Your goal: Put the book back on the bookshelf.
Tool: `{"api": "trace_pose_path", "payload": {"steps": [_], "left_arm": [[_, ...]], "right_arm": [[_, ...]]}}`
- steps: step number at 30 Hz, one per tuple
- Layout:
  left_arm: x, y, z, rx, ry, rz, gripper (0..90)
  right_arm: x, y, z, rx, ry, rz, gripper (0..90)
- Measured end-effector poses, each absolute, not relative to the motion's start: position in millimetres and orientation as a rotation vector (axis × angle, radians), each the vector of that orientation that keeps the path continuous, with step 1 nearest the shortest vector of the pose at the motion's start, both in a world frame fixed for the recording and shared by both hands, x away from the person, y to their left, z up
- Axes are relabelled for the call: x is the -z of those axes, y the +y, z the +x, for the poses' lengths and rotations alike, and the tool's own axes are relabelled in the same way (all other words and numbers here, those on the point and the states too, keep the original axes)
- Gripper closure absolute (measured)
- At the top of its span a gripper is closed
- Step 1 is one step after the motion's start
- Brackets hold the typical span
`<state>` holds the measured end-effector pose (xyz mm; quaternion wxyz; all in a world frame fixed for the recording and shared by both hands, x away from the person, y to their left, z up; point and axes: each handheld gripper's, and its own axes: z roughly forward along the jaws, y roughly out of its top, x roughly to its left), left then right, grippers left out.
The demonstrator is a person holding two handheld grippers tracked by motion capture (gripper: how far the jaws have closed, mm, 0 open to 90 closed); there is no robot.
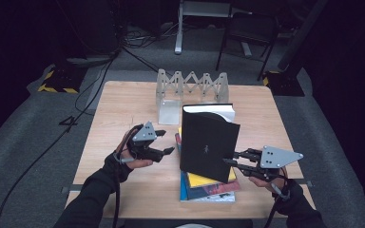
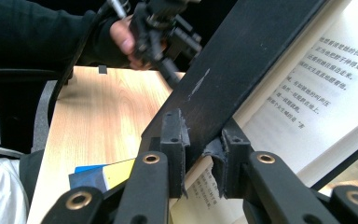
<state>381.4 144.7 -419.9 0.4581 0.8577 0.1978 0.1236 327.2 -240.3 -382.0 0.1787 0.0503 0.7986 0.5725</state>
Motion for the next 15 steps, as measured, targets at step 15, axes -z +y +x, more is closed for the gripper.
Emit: {"api": "trace_pose_path", "payload": {"steps": [15], "left_arm": [[457,108,361,-0.117,0.433,2.177,22.0]], "right_arm": [[384,-240,319,-1.593,2.252,0.120,75.3]]}}
